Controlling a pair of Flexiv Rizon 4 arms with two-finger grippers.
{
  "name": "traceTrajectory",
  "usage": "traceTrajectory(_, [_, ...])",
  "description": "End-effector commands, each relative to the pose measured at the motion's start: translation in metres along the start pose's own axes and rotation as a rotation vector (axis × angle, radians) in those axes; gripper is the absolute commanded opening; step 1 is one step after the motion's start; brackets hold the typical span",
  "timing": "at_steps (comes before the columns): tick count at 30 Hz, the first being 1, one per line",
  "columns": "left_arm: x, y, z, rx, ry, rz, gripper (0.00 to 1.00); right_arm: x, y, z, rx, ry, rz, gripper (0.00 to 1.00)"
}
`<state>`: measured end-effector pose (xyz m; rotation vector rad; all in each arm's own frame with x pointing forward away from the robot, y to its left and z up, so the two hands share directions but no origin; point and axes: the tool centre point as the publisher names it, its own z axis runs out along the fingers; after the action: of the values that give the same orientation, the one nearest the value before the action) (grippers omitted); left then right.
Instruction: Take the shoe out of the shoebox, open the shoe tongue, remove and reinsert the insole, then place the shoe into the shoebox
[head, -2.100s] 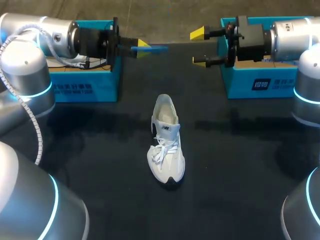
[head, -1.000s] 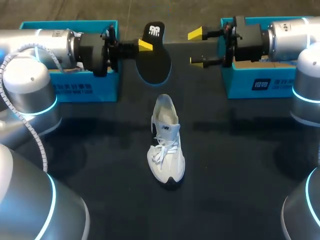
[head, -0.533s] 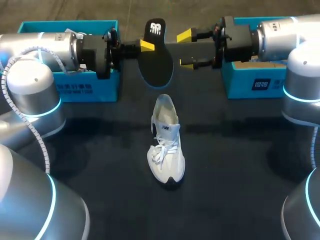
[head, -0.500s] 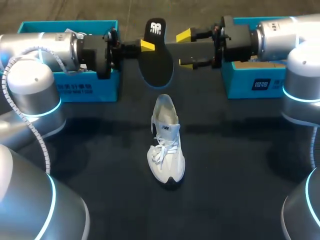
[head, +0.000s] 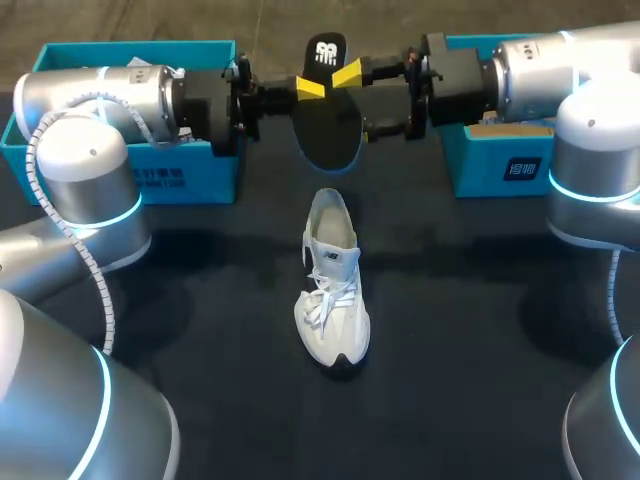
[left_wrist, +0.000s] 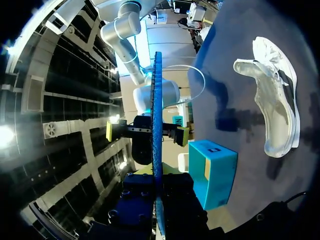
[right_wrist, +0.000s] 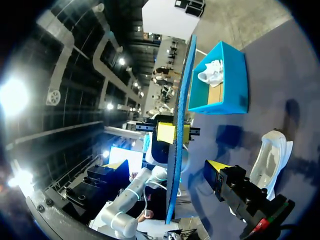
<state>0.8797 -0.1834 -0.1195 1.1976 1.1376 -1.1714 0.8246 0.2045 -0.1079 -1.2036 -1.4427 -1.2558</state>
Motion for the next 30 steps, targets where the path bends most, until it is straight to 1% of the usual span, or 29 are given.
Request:
traceTrajectory(1, [-0.0002, 0.0024, 0.0062, -0.003, -0.013, 0.002, 0.00, -0.0031, 0.0037, 0.0092, 0.007, 0.005, 0.001, 0.85])
traceTrajectory(3, [-0.0005, 0.0023, 0.0068, -0.001, -0.015, 0.002, 0.00, -0.0036, 0.0037, 0.0100, 0.008, 0.008, 0.002, 0.75])
traceTrajectory(4, [-0.0006, 0.0020, 0.0069, 0.001, -0.015, 0.003, 0.00, -0.0038, 0.0037, 0.0102, 0.008, 0.008, 0.002, 0.67])
traceTrajectory(6, [-0.0007, 0.0009, 0.0066, 0.004, -0.013, 0.003, 0.00, -0.0043, 0.0039, 0.0105, 0.005, 0.010, 0.002, 0.62])
traceTrajectory(7, [-0.0008, 0.0004, 0.0063, 0.005, -0.012, 0.002, 0.00, -0.0045, 0.0040, 0.0105, 0.005, 0.011, 0.002, 0.55])
traceTrajectory(8, [-0.0008, 0.0000, 0.0061, 0.006, -0.012, 0.003, 0.00, -0.0047, 0.0044, 0.0107, 0.005, 0.011, 0.002, 0.50])
traceTrajectory(10, [-0.0012, -0.0006, 0.0056, 0.005, -0.012, 0.002, 0.00, -0.0050, 0.0053, 0.0117, 0.008, 0.011, 0.002, 0.48])
traceTrajectory(13, [-0.0022, -0.0012, 0.0058, 0.004, -0.016, 0.002, 0.00, -0.0054, 0.0062, 0.0133, 0.014, 0.012, 0.001, 0.42])
traceTrajectory(16, [-0.0032, -0.0027, 0.0072, 0.005, -0.021, 0.002, 0.00, -0.0055, 0.0065, 0.0143, 0.018, 0.014, 0.001, 0.27])
traceTrajectory(18, [-0.0034, -0.0040, 0.0076, 0.007, -0.023, 0.001, 0.00, -0.0055, 0.0067, 0.0146, 0.020, 0.016, 0.000, 0.15])
traceTrajectory(19, [-0.0033, -0.0045, 0.0076, 0.007, -0.024, 0.000, 0.00, -0.0055, 0.0067, 0.0147, 0.020, 0.016, 0.000, 0.02])
traceTrajectory(20, [-0.0031, -0.0051, 0.0075, 0.007, -0.025, -0.001, 0.00, -0.0055, 0.0068, 0.0148, 0.019, 0.016, 0.000, 0.00])
traceTrajectory(30, [-0.0022, -0.0071, 0.0059, 0.000, -0.019, -0.004, 0.00, -0.0055, 0.0070, 0.0159, 0.021, 0.021, -0.011, 0.00])
